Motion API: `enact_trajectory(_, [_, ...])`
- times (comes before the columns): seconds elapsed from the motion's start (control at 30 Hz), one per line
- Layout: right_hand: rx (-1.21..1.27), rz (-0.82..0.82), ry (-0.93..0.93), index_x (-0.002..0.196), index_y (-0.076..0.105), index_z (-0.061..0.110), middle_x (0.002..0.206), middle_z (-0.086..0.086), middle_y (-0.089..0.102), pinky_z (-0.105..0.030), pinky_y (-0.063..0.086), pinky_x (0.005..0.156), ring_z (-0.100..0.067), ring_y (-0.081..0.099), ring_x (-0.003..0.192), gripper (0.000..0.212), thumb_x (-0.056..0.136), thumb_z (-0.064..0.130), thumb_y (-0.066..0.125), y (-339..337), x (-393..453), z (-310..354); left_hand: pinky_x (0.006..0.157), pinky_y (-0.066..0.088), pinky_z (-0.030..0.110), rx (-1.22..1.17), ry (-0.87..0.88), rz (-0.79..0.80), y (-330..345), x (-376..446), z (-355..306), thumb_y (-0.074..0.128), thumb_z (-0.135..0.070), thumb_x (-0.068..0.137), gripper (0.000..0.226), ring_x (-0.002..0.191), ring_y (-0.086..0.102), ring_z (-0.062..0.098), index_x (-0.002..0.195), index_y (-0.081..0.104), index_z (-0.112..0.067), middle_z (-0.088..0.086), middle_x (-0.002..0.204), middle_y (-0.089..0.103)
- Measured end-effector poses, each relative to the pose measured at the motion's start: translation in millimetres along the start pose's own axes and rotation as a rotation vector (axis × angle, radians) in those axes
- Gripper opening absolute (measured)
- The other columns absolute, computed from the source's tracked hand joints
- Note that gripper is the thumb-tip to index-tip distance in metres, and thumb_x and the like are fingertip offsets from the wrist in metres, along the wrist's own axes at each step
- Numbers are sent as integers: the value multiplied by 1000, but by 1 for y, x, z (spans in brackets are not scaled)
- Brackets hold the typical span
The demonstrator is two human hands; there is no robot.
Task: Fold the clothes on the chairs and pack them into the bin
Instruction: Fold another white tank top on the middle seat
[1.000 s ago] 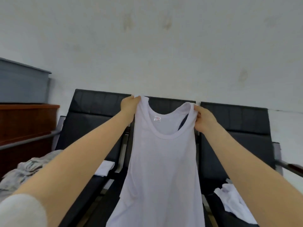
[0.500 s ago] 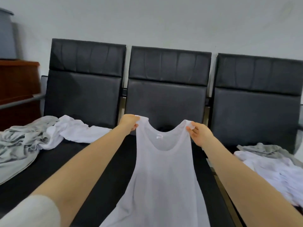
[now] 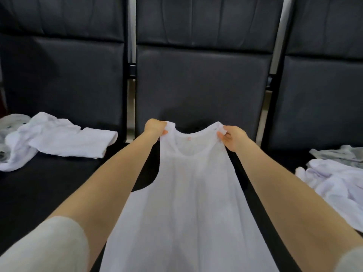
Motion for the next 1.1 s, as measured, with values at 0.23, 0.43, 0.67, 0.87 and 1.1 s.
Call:
enact_trajectory(0.23, [-394, -248, -63, 108, 64, 0, 79, -6, 62, -22, 53, 60, -17, 64, 70, 23, 87, 9, 67, -36, -15, -13, 57, 48, 27, 42, -94, 64, 12, -30, 39, 56, -14, 89, 24, 55, 50, 14, 66, 50, -8, 3, 62, 51])
enact_trajectory(0.43, [-653, -267, -92, 98, 65, 6, 74, -1, 61, -20, 44, 54, -10, 56, 62, 13, 90, 16, 64, -78, -92, -25, 91, 50, 40, -26, -66, 103, -12, -98, 45, 55, -10, 89, 23, 84, 55, 25, 66, 51, -12, 9, 78, 55])
enact_trajectory(0.67, [-1111, -97, -131, 81, 58, 6, 85, -9, 62, -32, 47, 69, -20, 57, 72, 29, 82, 34, 69, -122, -162, -79, 87, 41, 35, 379, 172, 124, -49, -188, 97, 55, -24, 92, 21, 114, 52, 30, 111, 61, -17, 6, 108, 55])
enact_trajectory(0.87, [-1075, 212, -68, 91, 66, 9, 95, -5, 66, -30, 51, 73, -20, 63, 87, 32, 77, 34, 78, -128, -200, -97, 98, 39, 42, 742, -51, -133, -84, -225, 126, 62, -60, 80, 91, 131, 30, 33, 142, 28, -3, 18, 142, 30])
enact_trajectory(1.1, [-798, 230, -252, 97, 68, 7, 102, -9, 69, -35, 54, 79, -22, 66, 92, 21, 89, 26, 66, -135, -241, -87, 65, 39, 27, 728, 86, 213, -86, -255, 128, 55, -42, 90, 36, 86, 57, 22, 89, 60, -7, 9, 90, 57])
Point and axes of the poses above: each hand's wrist, its own x-axis towards the middle knuckle, its own y-axis out of the palm, z = x × y, the point moved 1 cm from there along x, towards the middle knuckle
